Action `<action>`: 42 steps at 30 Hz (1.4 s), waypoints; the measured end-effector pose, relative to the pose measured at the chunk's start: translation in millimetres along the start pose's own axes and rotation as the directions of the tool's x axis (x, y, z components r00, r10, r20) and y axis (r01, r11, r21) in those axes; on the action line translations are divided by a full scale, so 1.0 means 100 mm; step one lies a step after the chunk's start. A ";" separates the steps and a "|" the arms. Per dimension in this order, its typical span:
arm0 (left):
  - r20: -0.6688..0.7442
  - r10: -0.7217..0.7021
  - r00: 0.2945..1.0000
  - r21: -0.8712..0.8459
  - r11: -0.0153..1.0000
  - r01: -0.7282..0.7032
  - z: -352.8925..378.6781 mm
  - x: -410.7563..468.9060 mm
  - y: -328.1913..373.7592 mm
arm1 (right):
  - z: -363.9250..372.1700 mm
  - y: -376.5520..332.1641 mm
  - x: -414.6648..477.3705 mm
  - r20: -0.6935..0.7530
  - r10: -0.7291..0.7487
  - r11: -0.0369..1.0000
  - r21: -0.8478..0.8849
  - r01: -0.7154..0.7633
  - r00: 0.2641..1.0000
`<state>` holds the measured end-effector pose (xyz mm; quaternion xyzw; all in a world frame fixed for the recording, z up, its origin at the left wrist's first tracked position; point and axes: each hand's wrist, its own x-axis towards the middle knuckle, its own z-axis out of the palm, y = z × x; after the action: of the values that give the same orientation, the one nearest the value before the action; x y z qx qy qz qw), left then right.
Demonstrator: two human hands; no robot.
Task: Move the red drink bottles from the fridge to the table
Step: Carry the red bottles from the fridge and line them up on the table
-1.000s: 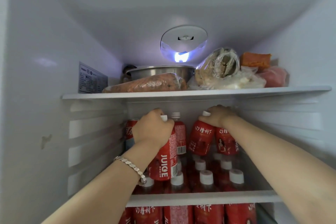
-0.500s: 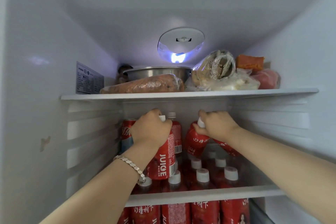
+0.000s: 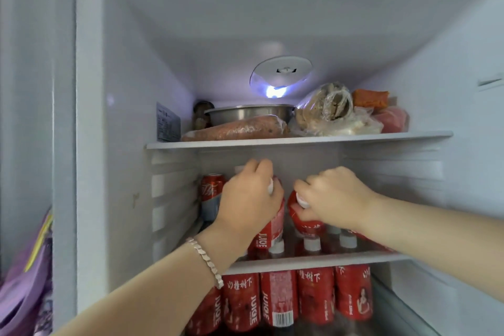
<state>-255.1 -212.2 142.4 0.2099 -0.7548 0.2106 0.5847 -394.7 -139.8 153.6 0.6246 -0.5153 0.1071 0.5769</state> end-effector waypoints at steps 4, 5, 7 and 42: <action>0.031 0.108 0.994 0.041 0.993 -0.109 -0.33 0.04 0.12 | -0.33 -0.07 0.04 0.062 0.034 0.998 0.059 -0.038 0.998; 0.031 0.107 0.994 0.047 0.993 -0.108 -0.46 0.07 0.17 | -0.43 -0.09 0.05 0.065 0.024 0.998 0.056 -0.028 0.998; 0.088 0.074 0.993 0.096 0.992 -0.083 -0.80 0.15 0.32 | -0.69 -0.14 0.09 0.074 -0.002 0.994 0.110 -0.006 0.997; -0.524 -0.850 -0.053 0.844 -0.527 0.098 -8.29 -4.23 5.58 | -7.72 -4.43 -3.07 -0.706 -0.658 -0.391 0.617 0.683 0.262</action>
<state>185.5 743.8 -120.4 0.9764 -0.2041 0.0694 -0.0156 164.2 574.9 -100.0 0.9861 0.1627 0.0100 0.0321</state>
